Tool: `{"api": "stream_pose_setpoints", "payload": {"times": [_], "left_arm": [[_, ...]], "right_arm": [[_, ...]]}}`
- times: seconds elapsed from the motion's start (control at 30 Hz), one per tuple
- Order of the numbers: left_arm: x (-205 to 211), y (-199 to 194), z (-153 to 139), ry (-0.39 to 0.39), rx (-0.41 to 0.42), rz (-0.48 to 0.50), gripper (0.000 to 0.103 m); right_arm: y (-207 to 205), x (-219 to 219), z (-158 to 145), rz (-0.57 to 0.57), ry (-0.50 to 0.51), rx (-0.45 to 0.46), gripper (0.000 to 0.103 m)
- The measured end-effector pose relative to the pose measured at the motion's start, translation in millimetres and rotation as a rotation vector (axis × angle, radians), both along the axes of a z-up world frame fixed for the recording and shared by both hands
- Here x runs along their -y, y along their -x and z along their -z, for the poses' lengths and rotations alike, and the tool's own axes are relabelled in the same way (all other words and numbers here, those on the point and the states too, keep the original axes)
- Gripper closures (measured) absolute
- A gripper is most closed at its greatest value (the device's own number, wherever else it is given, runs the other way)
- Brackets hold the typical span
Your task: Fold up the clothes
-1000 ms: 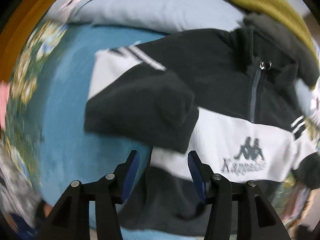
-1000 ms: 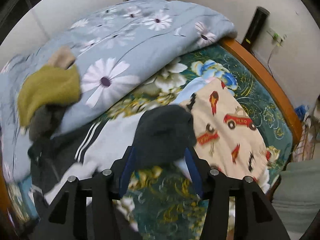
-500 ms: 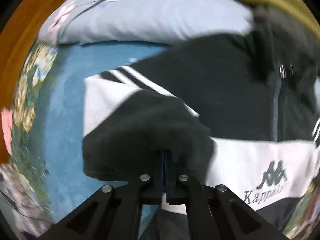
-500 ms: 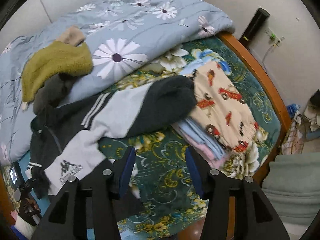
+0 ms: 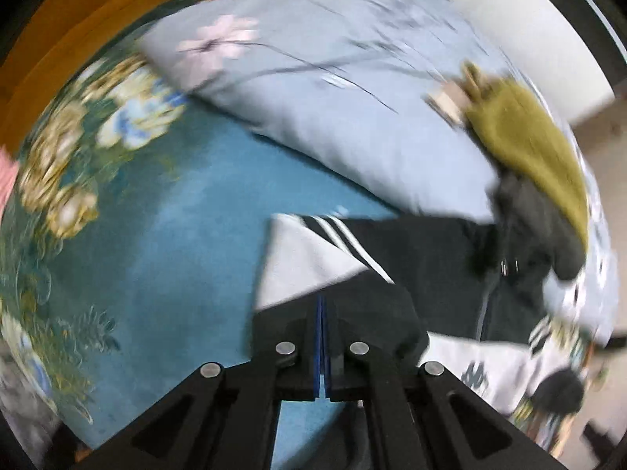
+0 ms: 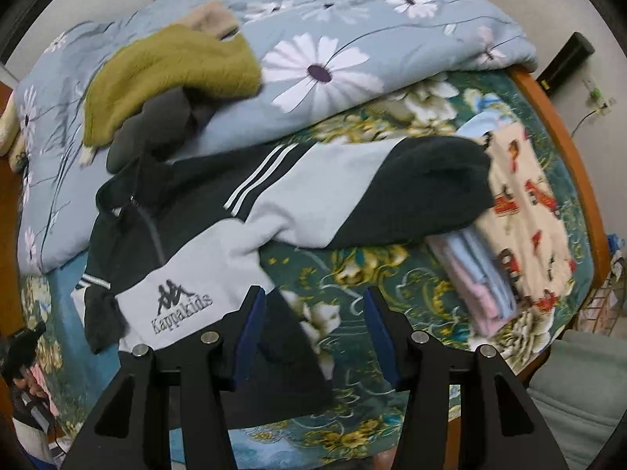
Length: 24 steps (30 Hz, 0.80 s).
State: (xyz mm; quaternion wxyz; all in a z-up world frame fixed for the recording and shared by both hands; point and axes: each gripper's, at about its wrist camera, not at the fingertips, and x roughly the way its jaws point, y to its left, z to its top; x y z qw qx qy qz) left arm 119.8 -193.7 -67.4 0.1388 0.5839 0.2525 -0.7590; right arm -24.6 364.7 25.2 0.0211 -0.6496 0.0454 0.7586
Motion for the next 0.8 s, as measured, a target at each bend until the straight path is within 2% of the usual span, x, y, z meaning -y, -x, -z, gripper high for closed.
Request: {"api": "stream_pose_setpoints", "payload": {"times": [0.07, 0.1, 0.13, 0.17, 0.2, 0.43, 0.57, 0.63, 0.7, 0.8], "left_arm": [[-26.5, 10.5, 11.0, -0.012, 0.024, 0.05, 0.098], [-39.4, 16.1, 16.8, -0.021, 0.035, 0.062, 0.089], [-52.8, 21.6, 22.9, -0.024, 0.047, 0.075, 0.078], [-67.1, 27.1, 29.7, -0.008, 0.061, 0.091, 0.053], [-80.7, 32.4, 36.5, 0.008, 0.073, 0.106, 0.04], [-131.5, 58.4, 89.3, 0.165, 0.233, 0.196, 0.038], [-133.6, 58.6, 92.1, 0.2, 0.219, 0.226, 0.038], [-134.6, 58.7, 93.5, 0.218, 0.213, 0.241, 0.047], [-126.7, 56.5, 90.4, 0.189, 0.196, 0.224, 0.073], [-105.6, 50.5, 80.7, 0.101, 0.16, 0.162, 0.08]], "right_arm": [[-1.3, 4.8, 4.6, -0.01, 0.012, 0.014, 0.05], [-1.9, 7.1, 6.3, -0.016, 0.016, 0.022, 0.05], [-2.5, 8.8, 7.5, -0.021, 0.017, 0.029, 0.05], [-3.2, 9.6, 7.9, -0.024, 0.017, 0.032, 0.05], [-3.8, 9.7, 8.0, -0.027, 0.018, 0.034, 0.05], [-9.8, -0.3, 14.5, -0.012, 0.004, 0.081, 0.05], [-10.9, -1.2, 20.3, -0.006, 0.007, 0.104, 0.05], [-9.4, 1.7, 20.5, -0.016, 0.009, 0.103, 0.05], [-7.6, 4.9, 20.5, -0.028, 0.012, 0.101, 0.05], [-5.7, 7.5, 20.5, -0.037, 0.019, 0.096, 0.05]]}}
